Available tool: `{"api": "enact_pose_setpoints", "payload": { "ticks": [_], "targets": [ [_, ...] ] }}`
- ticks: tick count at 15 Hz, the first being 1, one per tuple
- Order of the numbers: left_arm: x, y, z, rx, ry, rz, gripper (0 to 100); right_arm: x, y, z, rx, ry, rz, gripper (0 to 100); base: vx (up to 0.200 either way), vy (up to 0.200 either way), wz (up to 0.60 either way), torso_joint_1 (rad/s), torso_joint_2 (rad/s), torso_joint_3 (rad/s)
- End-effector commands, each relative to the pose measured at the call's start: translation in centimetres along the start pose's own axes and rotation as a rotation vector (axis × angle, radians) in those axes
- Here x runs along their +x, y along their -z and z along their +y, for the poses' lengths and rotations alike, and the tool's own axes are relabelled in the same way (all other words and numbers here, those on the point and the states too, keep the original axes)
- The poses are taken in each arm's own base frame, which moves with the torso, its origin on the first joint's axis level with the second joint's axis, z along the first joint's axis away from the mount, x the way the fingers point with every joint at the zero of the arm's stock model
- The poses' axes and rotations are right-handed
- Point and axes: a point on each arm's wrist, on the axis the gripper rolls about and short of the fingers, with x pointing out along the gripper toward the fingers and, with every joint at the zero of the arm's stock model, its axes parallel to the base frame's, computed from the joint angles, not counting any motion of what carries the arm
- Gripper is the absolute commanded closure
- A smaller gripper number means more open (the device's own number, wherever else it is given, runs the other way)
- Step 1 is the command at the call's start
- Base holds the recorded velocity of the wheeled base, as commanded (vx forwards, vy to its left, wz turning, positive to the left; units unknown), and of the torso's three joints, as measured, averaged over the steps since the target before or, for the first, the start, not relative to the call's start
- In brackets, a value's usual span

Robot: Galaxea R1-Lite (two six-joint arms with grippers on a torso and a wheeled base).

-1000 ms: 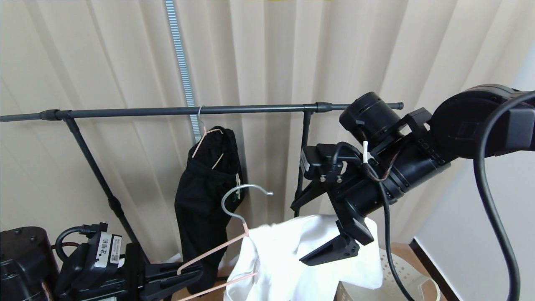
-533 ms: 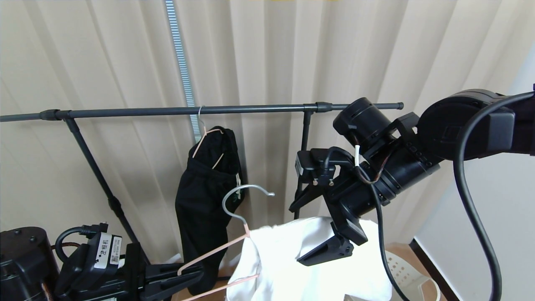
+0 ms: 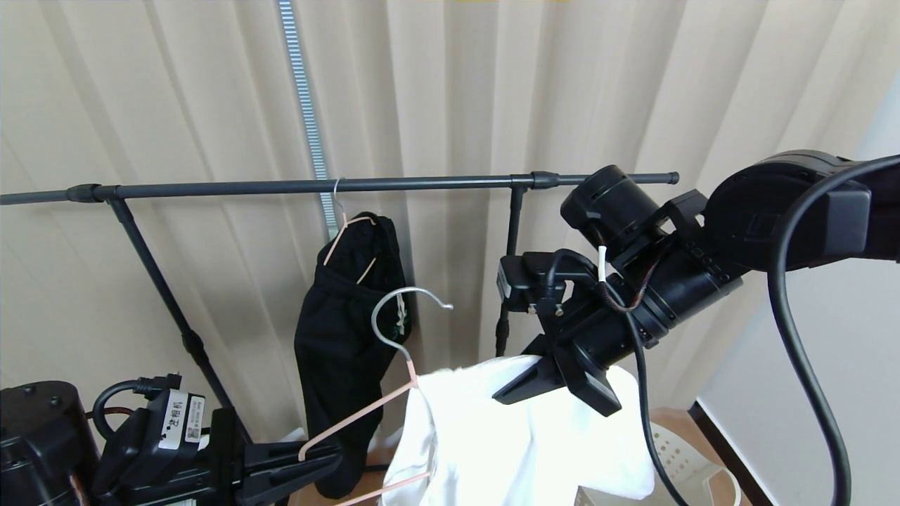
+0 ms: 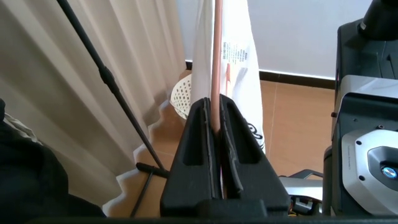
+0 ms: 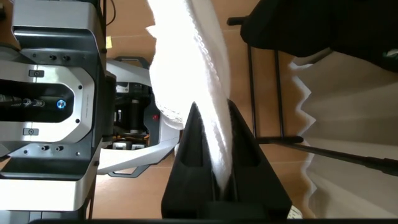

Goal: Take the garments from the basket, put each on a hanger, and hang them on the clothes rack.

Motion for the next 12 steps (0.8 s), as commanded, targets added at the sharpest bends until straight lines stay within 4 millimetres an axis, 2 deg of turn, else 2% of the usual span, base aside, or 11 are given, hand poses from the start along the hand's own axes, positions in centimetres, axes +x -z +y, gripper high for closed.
{"api": "enact_pose_setpoints", "payload": {
  "ticks": [1,10,11,12],
  "targets": [
    [-0.02,0.0,0.02,-0.001,-0.001,-0.001,100,-0.6,-0.23,0.35,-0.011,0.01,-0.012,100,0.0,0.0,0.0,0.0,0.0,0.0],
    [0.0,0.01,0.09,0.001,-0.003,-0.002,100,-1.33,-0.29,0.95,-0.01,0.008,-0.01,100,0.0,0.0,0.0,0.0,0.0,0.0],
    [0.0,0.01,0.09,-0.002,-0.003,-0.002,0,-1.38,-0.31,0.98,-0.01,0.009,-0.011,100,0.0,0.0,0.0,0.0,0.0,0.0],
    [-0.01,-0.01,0.08,-0.005,-0.004,-0.003,0,-1.41,-0.29,1.03,-0.009,0.008,-0.01,100,0.0,0.0,0.0,0.0,0.0,0.0]
  ]
}}
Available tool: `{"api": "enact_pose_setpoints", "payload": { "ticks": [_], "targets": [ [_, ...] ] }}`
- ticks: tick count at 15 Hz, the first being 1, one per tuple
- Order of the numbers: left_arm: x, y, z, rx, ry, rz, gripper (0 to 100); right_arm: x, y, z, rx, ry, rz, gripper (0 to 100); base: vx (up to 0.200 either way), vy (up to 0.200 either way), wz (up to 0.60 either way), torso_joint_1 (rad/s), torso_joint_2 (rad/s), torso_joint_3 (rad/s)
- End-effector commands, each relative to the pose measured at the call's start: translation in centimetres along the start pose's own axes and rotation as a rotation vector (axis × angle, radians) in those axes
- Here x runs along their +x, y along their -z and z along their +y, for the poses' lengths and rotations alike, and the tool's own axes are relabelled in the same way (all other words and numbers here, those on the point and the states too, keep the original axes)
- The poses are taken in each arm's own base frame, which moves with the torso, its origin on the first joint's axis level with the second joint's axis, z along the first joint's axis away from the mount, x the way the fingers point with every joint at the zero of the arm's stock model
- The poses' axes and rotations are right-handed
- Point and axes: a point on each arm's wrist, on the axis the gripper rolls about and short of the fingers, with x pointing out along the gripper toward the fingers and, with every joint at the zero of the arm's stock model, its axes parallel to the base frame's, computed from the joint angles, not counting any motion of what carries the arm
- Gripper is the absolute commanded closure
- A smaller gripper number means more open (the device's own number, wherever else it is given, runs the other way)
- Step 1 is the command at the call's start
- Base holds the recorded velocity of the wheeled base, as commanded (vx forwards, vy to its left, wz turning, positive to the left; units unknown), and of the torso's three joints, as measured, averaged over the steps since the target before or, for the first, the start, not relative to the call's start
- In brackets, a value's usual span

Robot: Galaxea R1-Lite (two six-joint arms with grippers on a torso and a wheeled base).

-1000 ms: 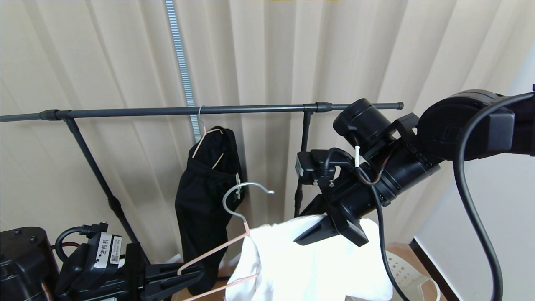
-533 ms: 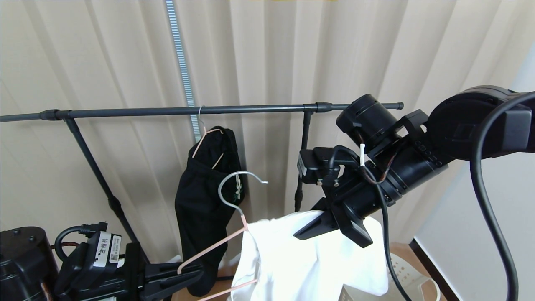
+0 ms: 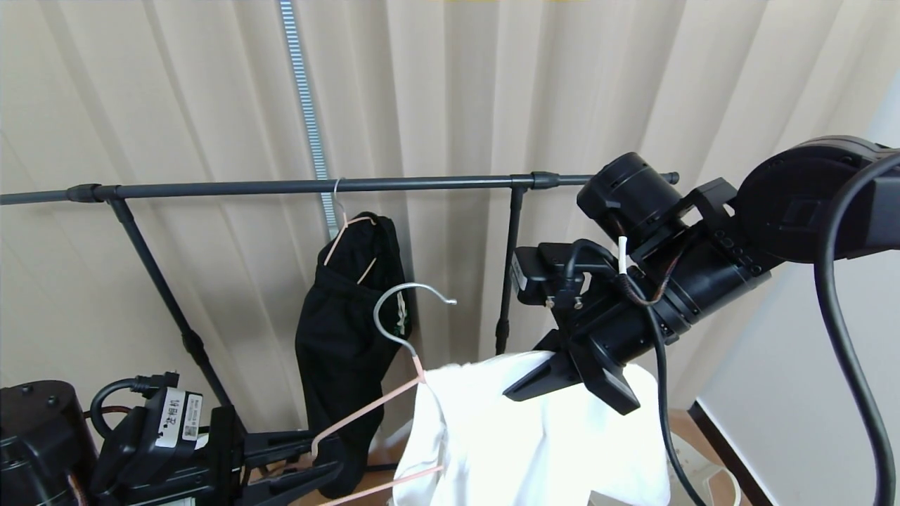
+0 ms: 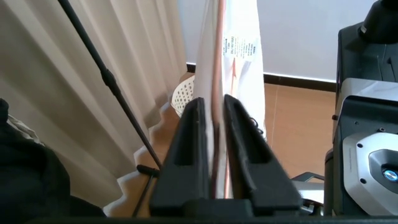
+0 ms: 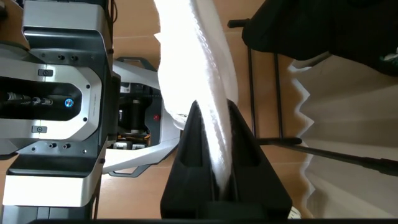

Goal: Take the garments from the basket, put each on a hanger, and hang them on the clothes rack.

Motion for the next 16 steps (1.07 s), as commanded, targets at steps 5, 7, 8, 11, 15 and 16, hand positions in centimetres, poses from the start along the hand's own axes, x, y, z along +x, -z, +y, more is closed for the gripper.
{"api": "enact_pose_setpoints", "payload": {
  "ticks": [5,7,8,11,15,16],
  "targets": [
    [-1.1,-0.8,0.8,0.046,-0.086,-0.043,0,-1.4,-0.3,1.1,-0.02,0.043,-0.003,100,0.0,0.0,0.0,0.0,0.0,0.0],
    [-1.8,-1.7,0.8,0.032,-0.117,-0.085,0,-2.1,-0.2,1.5,-0.024,0.087,0.016,100,0.0,0.0,0.0,0.0,0.0,0.0],
    [-2.2,-2.0,0.7,-0.004,-0.131,-0.102,0,-2.4,-0.2,1.7,-0.02,0.11,0.02,100,0.0,0.0,0.0,0.0,0.0,0.0],
    [-3.6,-2.5,1.1,-0.113,-0.216,-0.128,0,-3.9,-0.4,2.5,0.023,0.213,0.046,100,0.0,0.0,0.0,0.0,0.0,0.0],
    [-3.5,-1.8,1.8,-0.213,-0.335,-0.057,0,-3.4,0.8,3.0,0.046,0.308,-0.01,100,0.0,0.0,0.0,0.0,0.0,0.0],
    [-3.3,-1.8,2.3,-0.254,-0.421,-0.009,0,-2.9,1.6,3.2,0.054,0.381,-0.019,100,0.0,0.0,0.0,0.0,0.0,0.0]
  ]
}}
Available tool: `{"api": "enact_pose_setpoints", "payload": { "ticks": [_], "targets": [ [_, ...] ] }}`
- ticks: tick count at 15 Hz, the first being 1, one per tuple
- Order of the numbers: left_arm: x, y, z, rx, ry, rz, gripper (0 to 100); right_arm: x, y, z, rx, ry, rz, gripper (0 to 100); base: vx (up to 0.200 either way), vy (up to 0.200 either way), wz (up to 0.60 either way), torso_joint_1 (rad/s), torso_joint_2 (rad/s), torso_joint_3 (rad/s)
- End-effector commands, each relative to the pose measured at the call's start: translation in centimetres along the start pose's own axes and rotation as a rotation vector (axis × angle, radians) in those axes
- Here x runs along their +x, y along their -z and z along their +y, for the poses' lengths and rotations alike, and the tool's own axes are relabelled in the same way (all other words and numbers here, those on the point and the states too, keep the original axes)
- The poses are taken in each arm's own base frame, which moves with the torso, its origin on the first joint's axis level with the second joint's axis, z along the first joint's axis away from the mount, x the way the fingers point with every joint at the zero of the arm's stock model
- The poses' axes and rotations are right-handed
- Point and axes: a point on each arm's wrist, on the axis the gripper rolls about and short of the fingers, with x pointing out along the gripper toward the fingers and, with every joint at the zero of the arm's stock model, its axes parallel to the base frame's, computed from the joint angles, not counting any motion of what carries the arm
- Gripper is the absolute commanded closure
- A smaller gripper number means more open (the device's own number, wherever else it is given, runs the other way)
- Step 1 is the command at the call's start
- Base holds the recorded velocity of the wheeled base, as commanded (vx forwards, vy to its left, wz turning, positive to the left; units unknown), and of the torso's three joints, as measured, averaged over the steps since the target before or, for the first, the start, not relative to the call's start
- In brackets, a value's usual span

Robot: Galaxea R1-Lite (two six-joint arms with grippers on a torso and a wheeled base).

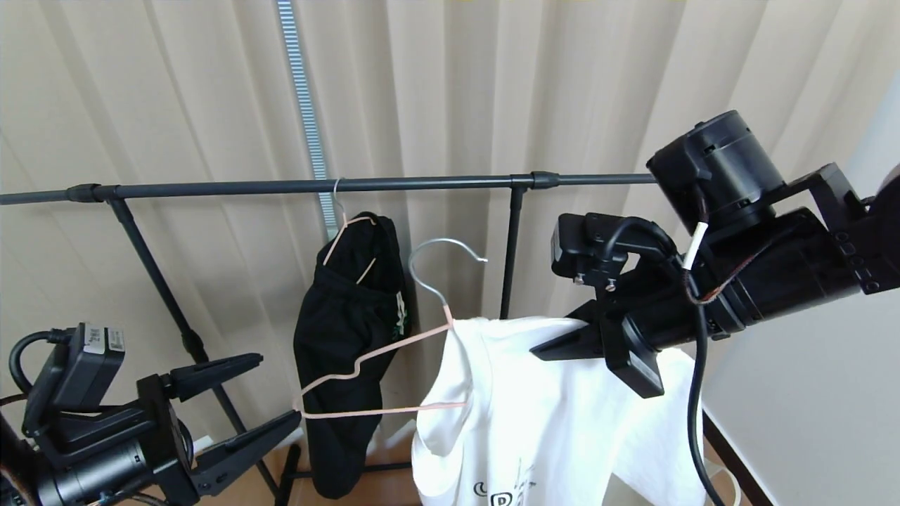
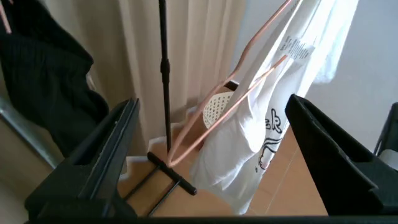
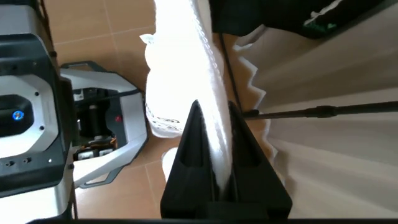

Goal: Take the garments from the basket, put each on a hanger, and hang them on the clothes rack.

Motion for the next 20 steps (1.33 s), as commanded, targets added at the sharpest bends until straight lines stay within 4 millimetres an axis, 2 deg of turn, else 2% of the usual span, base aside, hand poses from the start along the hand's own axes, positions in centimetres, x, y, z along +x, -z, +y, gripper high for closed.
{"api": "enact_pose_setpoints", "payload": {
  "ticks": [1,3,7,12,17,20],
  "targets": [
    [0.5,-0.5,0.4,-0.03,-0.107,0.048,0,0.0,1.7,1.1,0.016,0.083,-0.003,100,0.0,0.0,0.0,0.0,0.0,0.0],
    [0.9,-0.7,-0.1,-0.062,-0.118,0.108,0,0.1,2.6,1.7,0.019,0.131,-0.017,100,0.0,0.0,0.0,0.0,0.0,0.0],
    [2.0,-0.2,-2.3,-0.105,-0.076,0.281,0,1.2,4.4,2.3,0.035,0.193,-0.066,100,0.0,0.0,0.0,0.0,0.0,0.0],
    [6.4,0.8,-4.9,-0.125,-0.086,0.414,0,2.2,5.5,3.3,0.121,0.203,-0.127,100,0.0,0.0,0.0,0.0,0.0,0.0],
    [10.1,1.8,-6.6,-0.109,-0.062,0.468,0,2.2,5.4,3.3,0.153,0.21,-0.15,100,0.0,0.0,0.0,0.0,0.0,0.0],
    [12.7,3.2,-7.3,-0.121,-0.107,0.517,0,2.1,5.3,3.2,0.196,0.215,-0.157,100,0.0,0.0,0.0,0.0,0.0,0.0]
  ]
}}
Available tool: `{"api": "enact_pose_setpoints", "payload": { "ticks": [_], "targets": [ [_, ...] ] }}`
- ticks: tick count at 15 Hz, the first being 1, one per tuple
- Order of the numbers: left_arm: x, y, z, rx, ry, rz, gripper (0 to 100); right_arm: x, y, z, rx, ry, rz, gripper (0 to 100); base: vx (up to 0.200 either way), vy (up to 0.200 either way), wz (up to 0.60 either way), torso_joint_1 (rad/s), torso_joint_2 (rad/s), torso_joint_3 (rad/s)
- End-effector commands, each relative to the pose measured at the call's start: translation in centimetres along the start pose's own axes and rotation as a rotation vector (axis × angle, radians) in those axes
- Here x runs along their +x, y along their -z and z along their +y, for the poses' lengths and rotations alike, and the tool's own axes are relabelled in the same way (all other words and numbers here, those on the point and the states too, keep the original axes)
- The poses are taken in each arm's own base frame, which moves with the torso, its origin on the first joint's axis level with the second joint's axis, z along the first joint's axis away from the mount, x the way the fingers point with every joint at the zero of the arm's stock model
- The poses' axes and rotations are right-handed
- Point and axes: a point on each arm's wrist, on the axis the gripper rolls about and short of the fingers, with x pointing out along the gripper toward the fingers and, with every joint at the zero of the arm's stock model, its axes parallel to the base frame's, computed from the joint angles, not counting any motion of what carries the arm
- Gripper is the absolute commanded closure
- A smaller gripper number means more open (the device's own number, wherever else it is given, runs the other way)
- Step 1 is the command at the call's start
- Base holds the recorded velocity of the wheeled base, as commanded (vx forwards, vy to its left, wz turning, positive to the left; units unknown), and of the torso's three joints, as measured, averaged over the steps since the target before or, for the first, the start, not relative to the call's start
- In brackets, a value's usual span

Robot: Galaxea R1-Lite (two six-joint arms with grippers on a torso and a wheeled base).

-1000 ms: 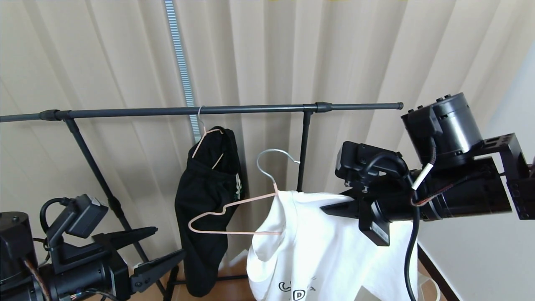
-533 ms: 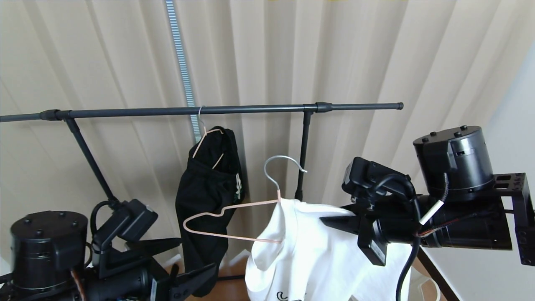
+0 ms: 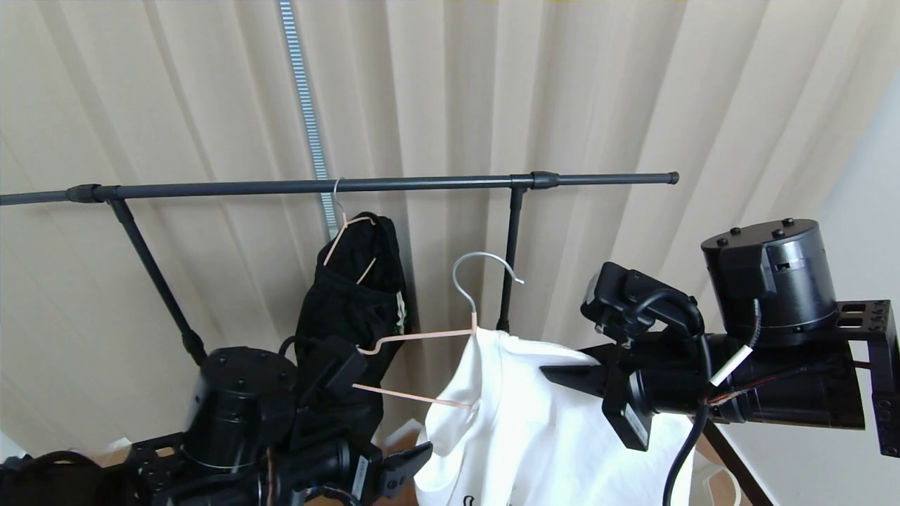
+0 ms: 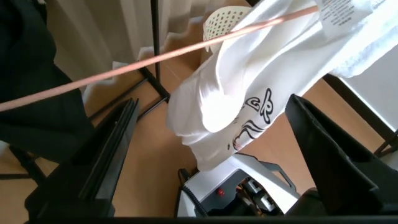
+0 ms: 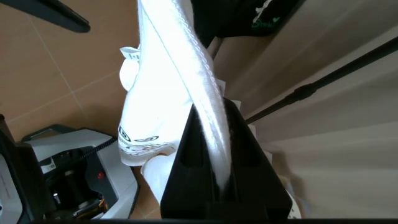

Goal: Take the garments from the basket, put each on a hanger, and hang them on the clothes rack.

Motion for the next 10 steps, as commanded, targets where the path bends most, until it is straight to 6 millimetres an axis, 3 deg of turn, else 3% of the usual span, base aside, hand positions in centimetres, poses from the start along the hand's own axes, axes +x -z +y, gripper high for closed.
{"api": "enact_pose_setpoints", "payload": {
  "ticks": [1,6,10],
  "targets": [
    [2.8,0.9,-0.6,0.004,-0.017,0.066,0,0.0,-0.2,-0.1,0.009,0.016,-0.002,100,0.0,0.0,0.0,0.0,0.0,0.0],
    [6.0,0.9,-0.6,-0.002,-0.14,-0.037,0,0.0,-0.3,-0.2,0.018,0.039,-0.028,100,0.0,0.0,0.0,0.0,0.0,0.0],
    [7.2,0.9,-0.4,-0.006,-0.203,-0.079,0,-0.1,-0.5,-0.2,0.02,0.041,-0.035,100,0.0,0.0,0.0,0.0,0.0,0.0]
  ]
}}
